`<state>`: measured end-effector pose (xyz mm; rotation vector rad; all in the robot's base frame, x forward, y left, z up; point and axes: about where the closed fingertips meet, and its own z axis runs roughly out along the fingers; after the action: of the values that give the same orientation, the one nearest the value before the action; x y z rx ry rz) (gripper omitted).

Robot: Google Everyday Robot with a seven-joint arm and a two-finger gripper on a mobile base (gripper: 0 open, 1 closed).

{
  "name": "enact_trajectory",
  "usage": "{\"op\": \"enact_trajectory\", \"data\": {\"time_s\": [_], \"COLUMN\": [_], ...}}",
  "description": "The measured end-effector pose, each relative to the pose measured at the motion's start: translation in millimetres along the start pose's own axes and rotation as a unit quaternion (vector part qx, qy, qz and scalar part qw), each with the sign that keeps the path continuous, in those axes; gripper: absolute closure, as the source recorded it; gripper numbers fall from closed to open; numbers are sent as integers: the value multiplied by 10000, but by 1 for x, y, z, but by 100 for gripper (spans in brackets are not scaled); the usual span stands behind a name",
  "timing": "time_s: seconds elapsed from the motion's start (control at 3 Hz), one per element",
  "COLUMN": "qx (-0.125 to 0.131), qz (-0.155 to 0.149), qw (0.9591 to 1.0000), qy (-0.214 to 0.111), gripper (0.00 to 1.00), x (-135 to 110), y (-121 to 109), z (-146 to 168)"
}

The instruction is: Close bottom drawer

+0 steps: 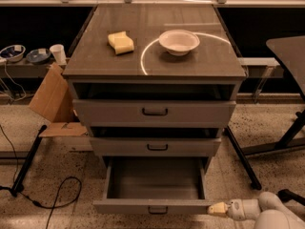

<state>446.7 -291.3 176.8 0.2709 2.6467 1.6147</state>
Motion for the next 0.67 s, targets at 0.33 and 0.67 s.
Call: {"op": "enact_trajectory", "data": {"time_s": [0.33,0.67], "qx": [73,148], "qz": [250,482], "qw": [9996,9984], "qy": [-146,-266], "gripper": [100,100], "x": [-8,-14], "y": [-22,-38], "z": [-9,-16]}}
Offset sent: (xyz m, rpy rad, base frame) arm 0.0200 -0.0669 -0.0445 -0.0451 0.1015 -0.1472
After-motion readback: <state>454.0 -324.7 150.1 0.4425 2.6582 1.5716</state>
